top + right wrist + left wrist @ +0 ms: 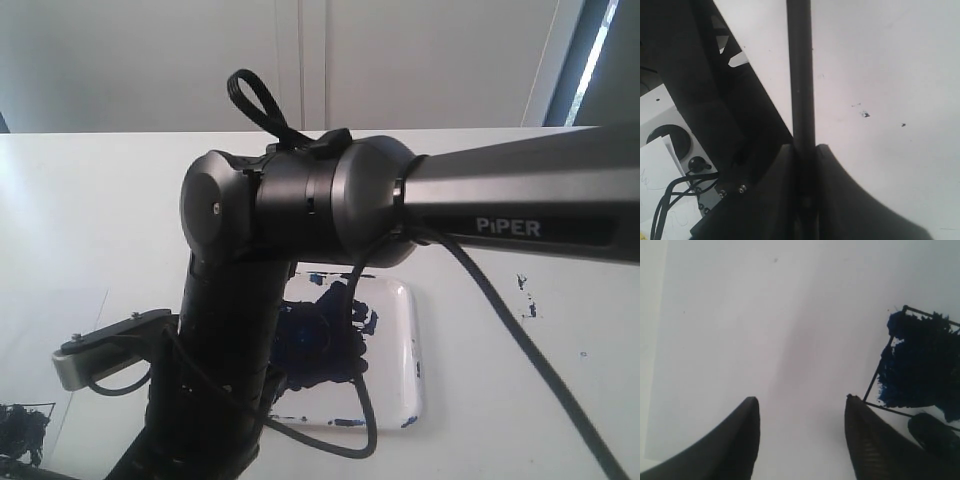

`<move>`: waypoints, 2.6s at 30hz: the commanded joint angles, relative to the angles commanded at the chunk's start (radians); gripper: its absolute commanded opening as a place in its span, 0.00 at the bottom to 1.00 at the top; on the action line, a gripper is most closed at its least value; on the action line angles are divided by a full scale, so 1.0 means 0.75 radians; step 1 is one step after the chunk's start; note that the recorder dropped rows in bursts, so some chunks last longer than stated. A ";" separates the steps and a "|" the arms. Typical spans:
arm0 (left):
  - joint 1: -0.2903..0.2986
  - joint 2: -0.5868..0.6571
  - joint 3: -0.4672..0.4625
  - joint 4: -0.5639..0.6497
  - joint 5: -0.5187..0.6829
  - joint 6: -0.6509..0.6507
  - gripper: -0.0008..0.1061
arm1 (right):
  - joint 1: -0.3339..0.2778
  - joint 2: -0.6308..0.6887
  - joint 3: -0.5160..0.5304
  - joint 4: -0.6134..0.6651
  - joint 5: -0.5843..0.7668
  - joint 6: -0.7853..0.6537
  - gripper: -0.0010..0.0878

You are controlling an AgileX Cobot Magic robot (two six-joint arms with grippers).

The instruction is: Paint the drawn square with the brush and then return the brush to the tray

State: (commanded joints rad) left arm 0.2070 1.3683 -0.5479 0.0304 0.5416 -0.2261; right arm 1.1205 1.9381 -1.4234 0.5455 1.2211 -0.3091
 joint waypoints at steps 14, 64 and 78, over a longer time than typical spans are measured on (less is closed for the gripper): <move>0.000 0.000 0.000 -0.041 0.000 0.039 0.54 | 0.000 0.012 0.000 -0.020 0.000 0.022 0.01; 0.000 0.000 0.000 -0.071 -0.008 0.056 0.54 | -0.005 -0.018 0.100 -0.065 0.000 0.068 0.01; 0.000 0.000 0.000 -0.074 -0.010 0.056 0.54 | -0.005 -0.099 0.048 -0.054 0.000 0.061 0.01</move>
State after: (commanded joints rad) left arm 0.2070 1.3683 -0.5479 -0.0251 0.5338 -0.1839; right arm 1.1166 1.8635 -1.3878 0.5054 1.2211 -0.2635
